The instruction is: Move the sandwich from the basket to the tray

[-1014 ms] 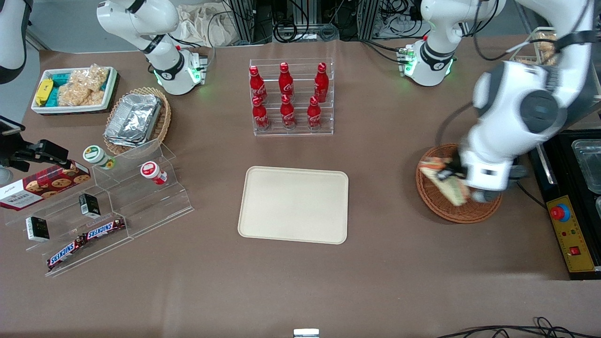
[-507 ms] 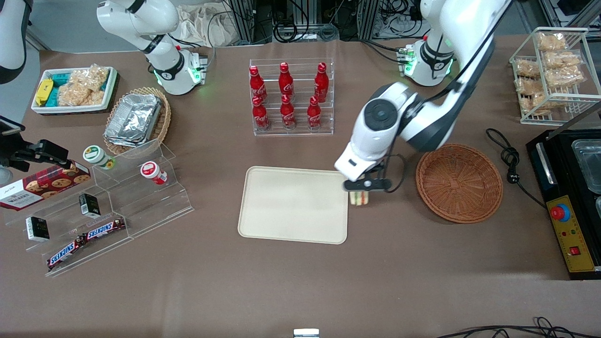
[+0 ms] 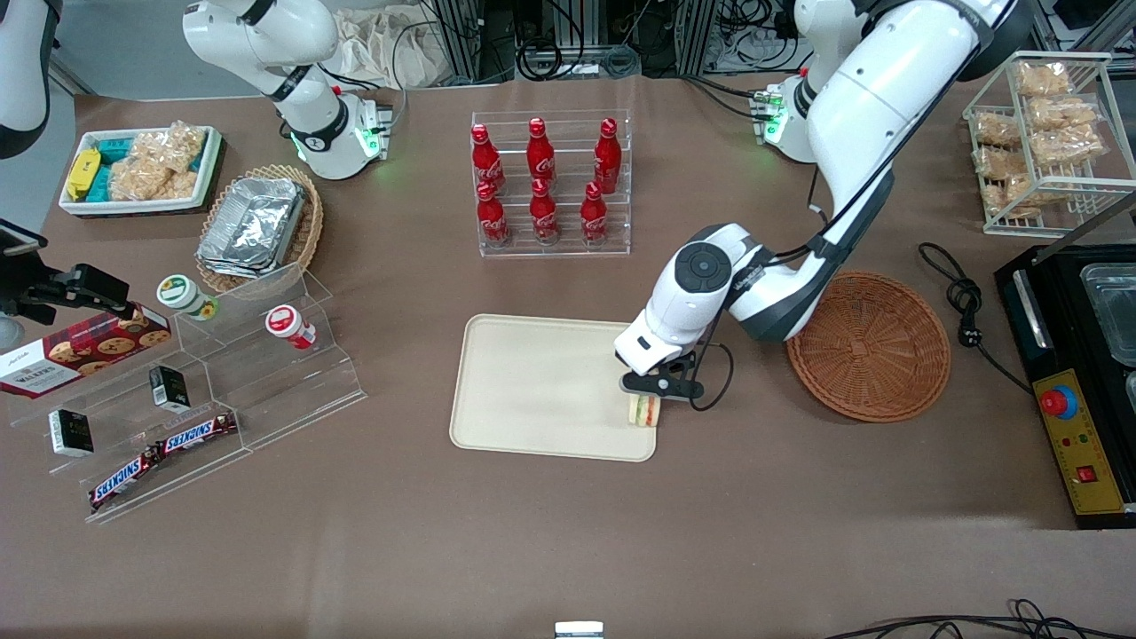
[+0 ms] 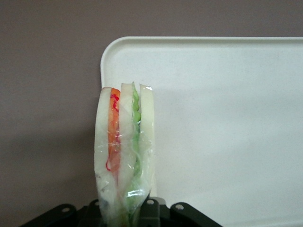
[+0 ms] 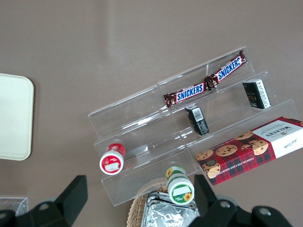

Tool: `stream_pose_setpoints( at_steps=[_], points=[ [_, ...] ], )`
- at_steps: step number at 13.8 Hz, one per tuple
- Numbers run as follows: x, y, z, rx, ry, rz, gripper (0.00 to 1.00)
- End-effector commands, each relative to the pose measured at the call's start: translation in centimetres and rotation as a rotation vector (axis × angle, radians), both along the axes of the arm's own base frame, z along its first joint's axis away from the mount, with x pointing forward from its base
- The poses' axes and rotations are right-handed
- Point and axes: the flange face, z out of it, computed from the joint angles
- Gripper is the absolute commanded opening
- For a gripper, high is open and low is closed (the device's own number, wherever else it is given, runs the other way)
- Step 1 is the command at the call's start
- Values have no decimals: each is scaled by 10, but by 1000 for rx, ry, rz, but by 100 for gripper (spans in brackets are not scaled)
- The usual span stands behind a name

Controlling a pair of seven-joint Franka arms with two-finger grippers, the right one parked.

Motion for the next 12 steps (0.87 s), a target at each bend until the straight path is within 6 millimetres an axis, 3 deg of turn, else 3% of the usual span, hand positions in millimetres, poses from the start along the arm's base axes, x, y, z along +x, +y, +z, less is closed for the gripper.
stream_pose_setpoints(
  at_steps=[1,2,5,7,8,10,12],
  points=[
    [5,-11,-5,-39,-28,-8,76],
    [5,-12,-7,-51,-33,-11,97],
    [10,-5,7,-56,-55,13,99],
    [21,14,70,-50,-135,98,99],
    [29,33,104,-22,-155,158,99],
    [30,57,175,44,-162,238,99],
    [34,98,232,68,-149,332,99]
  ],
)
